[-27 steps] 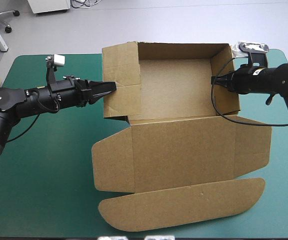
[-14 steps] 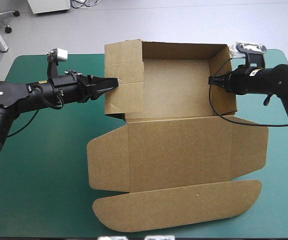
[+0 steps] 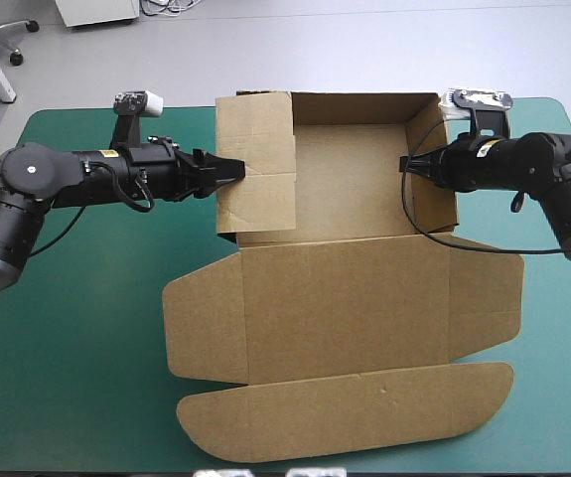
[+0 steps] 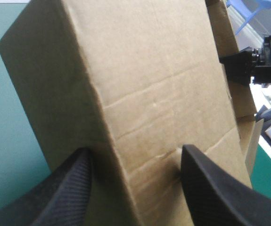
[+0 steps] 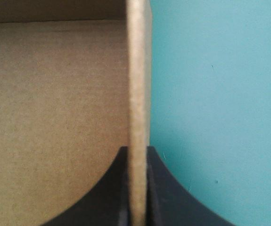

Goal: Fold the box

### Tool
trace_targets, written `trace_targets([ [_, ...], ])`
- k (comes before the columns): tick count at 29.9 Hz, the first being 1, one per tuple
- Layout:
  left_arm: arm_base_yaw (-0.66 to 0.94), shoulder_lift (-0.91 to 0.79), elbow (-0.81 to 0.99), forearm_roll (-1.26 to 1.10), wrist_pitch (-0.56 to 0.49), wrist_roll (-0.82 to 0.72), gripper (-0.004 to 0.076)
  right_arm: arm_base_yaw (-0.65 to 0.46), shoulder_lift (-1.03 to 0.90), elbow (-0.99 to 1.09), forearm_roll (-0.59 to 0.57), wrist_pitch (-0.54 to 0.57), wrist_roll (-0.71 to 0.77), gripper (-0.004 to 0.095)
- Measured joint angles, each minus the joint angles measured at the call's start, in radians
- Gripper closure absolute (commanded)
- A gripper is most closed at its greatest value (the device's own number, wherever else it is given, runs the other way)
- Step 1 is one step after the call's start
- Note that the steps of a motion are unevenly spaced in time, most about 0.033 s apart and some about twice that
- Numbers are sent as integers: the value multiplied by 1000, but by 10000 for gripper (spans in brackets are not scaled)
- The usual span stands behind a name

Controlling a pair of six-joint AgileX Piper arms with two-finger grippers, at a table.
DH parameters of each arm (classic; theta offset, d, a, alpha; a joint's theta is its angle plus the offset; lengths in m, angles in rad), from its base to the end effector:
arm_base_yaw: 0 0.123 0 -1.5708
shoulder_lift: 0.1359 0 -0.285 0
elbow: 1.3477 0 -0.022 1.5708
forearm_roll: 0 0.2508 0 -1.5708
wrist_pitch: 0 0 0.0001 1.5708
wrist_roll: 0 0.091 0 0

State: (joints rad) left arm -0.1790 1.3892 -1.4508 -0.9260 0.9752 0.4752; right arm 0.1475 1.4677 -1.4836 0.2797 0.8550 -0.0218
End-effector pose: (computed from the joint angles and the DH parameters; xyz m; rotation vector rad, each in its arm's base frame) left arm 0.2735 -0.1107 0.4294 0.4433 2.0906 -0.9746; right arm 0.3164 0.0662 0.3960 -0.0889 2.3148 0.4010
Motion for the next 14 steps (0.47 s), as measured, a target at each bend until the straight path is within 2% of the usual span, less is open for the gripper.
trace_targets([
  [8,-75,60,-71,183,-1,-124,324,15,29,-1,-41,18,38,918],
  [14,-94,117,-126,278,15,-192,330,68,54,-21,-88,21,69,918],
])
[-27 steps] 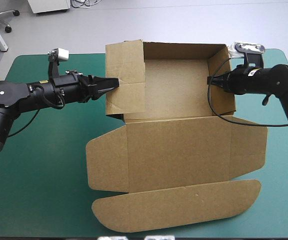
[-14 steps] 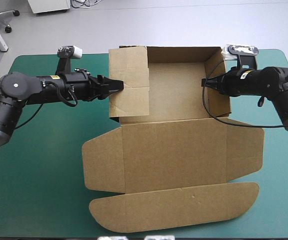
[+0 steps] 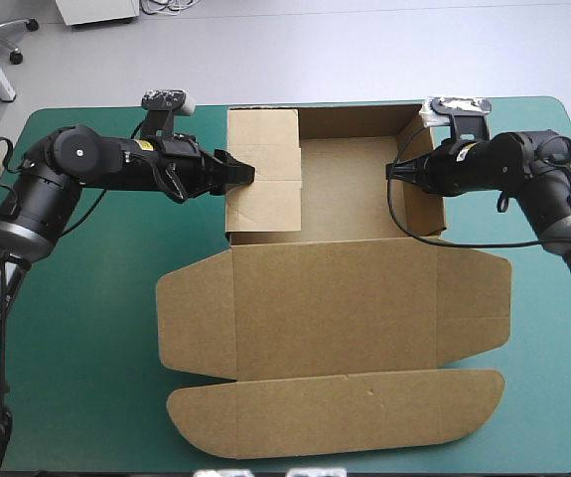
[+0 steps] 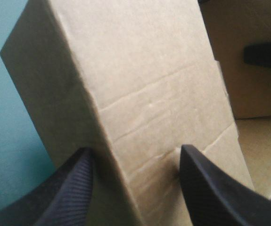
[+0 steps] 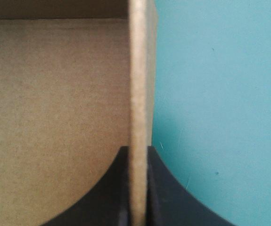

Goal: Fold the box

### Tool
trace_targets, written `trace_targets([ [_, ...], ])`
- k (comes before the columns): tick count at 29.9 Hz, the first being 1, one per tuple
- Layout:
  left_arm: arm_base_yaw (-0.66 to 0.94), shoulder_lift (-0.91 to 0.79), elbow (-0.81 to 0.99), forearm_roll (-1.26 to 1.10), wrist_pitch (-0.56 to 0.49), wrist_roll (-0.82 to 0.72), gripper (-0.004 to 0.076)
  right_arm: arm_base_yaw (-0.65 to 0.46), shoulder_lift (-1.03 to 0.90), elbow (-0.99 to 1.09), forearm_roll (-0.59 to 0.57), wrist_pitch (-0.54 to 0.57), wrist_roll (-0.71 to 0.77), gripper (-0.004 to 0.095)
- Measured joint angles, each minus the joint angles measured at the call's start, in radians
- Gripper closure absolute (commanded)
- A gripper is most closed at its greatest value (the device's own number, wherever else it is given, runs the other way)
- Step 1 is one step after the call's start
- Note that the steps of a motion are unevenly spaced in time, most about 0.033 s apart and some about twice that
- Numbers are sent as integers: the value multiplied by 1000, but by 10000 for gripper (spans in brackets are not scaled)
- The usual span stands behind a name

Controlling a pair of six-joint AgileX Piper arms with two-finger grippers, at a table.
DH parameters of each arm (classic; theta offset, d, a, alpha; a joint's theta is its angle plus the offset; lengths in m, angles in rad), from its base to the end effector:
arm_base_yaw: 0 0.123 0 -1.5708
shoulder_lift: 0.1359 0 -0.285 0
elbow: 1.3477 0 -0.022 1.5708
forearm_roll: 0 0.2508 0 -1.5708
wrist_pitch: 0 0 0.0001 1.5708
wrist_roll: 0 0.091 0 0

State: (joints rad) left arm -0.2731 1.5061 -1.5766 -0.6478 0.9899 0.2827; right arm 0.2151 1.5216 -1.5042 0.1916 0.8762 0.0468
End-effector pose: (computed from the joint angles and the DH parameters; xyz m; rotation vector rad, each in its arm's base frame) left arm 0.2989 -0.1314 0.4163 0.4632 2.2565 -0.8042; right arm 0.3256 0.0848 0.3819 -0.1248 2.3832 0.3583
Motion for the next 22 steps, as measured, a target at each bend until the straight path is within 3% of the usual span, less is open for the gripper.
trace_targets([
  [14,0,104,-118,224,141,-123,345,71,48,-40,-69,22,68,918],
  [22,-2,137,-124,249,165,-163,345,72,109,-135,-79,78,72,918],
])
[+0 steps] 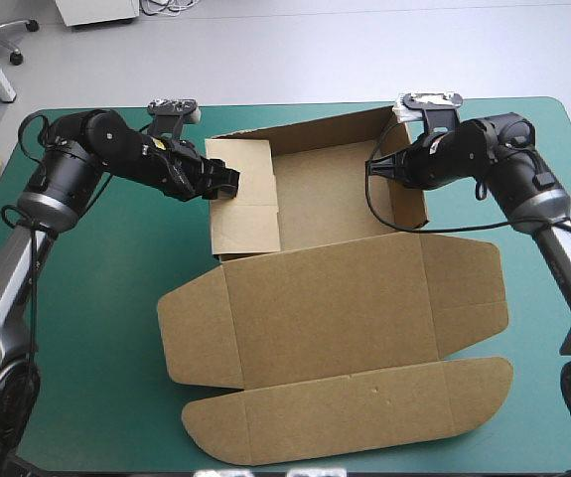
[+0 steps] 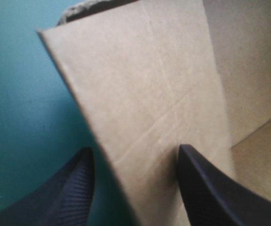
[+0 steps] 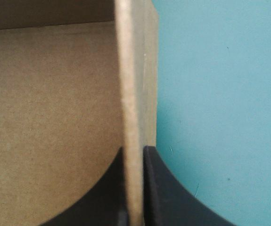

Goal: Fold the box

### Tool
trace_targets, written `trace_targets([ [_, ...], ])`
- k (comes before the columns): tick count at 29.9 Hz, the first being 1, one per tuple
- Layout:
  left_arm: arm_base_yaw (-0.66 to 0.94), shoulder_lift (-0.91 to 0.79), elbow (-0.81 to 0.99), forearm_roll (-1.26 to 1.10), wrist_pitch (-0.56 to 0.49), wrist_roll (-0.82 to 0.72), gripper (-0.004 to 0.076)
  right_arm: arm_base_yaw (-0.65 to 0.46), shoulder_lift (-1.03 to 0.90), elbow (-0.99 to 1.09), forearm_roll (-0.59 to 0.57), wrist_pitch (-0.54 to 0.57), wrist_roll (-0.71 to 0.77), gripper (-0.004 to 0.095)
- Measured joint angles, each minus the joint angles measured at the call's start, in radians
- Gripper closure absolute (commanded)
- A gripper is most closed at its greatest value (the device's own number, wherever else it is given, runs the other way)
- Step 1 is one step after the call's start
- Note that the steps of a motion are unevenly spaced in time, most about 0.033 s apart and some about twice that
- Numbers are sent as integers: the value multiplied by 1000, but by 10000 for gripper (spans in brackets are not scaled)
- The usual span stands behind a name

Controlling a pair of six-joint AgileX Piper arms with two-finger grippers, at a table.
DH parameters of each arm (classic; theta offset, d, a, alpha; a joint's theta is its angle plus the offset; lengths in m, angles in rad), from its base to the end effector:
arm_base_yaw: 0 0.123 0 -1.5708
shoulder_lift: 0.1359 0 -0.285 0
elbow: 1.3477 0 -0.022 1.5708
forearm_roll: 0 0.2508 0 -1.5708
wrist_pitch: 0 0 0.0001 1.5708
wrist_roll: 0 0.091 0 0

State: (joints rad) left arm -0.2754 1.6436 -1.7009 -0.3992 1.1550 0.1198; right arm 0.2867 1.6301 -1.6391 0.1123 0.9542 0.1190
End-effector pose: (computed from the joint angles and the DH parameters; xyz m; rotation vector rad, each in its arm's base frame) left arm 0.3294 -0.1267 0.3890 0.4308 2.5226 -0.5891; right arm 0.3451 0.1104 0.3801 -0.1673 2.4415 0.3224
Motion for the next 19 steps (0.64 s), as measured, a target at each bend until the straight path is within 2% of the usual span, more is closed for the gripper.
trace_targets([
  [5,-28,16,-1,70,11,-32,345,1,43,-45,51,21,12,919],
  [10,-47,24,-2,110,-11,-49,348,1,66,-56,52,40,15,918],
  [13,-47,39,-21,136,-8,-69,382,1,77,-57,53,48,16,918],
  [19,-49,123,-125,186,72,-95,479,11,86,-65,14,58,24,918],
])
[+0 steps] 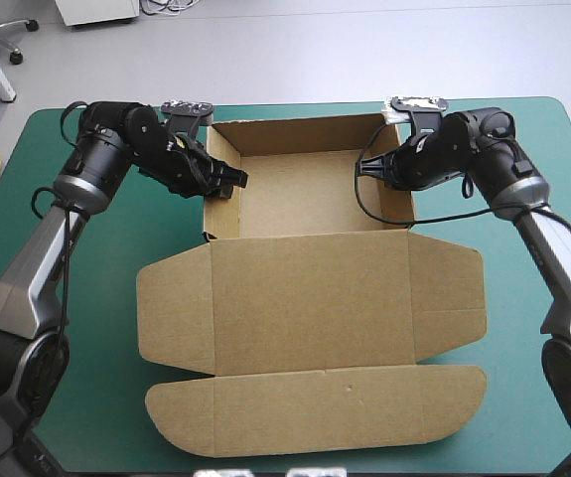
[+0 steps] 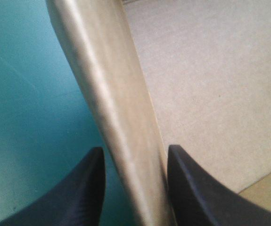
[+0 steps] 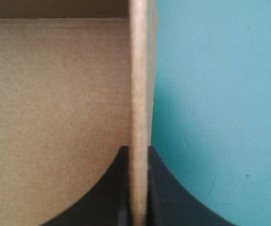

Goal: Fold the box

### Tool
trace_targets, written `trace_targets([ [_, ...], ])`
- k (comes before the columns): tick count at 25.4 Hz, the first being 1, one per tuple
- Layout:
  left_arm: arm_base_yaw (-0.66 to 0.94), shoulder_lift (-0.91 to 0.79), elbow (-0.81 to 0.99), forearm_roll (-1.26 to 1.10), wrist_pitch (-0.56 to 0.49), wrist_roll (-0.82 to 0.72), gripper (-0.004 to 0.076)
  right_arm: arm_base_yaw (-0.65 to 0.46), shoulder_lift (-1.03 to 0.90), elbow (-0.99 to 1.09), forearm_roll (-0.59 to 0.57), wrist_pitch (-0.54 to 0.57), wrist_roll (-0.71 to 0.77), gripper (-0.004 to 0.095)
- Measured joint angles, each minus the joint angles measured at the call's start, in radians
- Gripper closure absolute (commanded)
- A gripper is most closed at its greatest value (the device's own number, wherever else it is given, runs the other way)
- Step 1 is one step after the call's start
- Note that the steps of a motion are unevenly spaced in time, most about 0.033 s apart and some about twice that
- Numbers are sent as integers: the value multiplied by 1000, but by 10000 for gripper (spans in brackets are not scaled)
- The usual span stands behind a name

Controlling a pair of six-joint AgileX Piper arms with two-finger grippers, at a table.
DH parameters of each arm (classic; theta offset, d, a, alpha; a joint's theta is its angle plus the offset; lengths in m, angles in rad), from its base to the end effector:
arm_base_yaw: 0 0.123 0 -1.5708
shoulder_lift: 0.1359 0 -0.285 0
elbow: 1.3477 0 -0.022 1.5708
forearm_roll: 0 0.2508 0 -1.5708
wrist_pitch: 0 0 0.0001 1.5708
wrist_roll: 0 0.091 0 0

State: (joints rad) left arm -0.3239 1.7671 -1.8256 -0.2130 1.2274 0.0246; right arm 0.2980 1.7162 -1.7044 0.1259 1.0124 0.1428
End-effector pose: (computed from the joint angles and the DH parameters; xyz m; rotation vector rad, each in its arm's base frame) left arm 0.3547 -0.1382 0.3721 0.4335 2.6297 -0.3881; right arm 0.3617 0.1212 0.3649 -0.1561 2.5253 0.3404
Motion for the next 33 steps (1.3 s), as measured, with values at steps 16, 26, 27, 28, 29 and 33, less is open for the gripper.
trace_targets([
  [16,-73,134,-80,242,16,-75,738,39,62,-3,-78,37,67,918],
  [26,-80,230,-83,261,5,-109,738,41,132,-6,-112,59,77,918],
  [27,-82,242,-83,256,2,-118,738,41,141,-7,-126,64,77,917],
  [28,-81,256,-83,248,0,-133,738,42,150,-11,-135,73,74,917],
  [29,-81,261,-83,244,0,-140,738,43,158,-15,-143,79,73,917],
  [33,-84,287,-83,240,-3,-161,738,49,183,-29,-174,96,69,918],
])
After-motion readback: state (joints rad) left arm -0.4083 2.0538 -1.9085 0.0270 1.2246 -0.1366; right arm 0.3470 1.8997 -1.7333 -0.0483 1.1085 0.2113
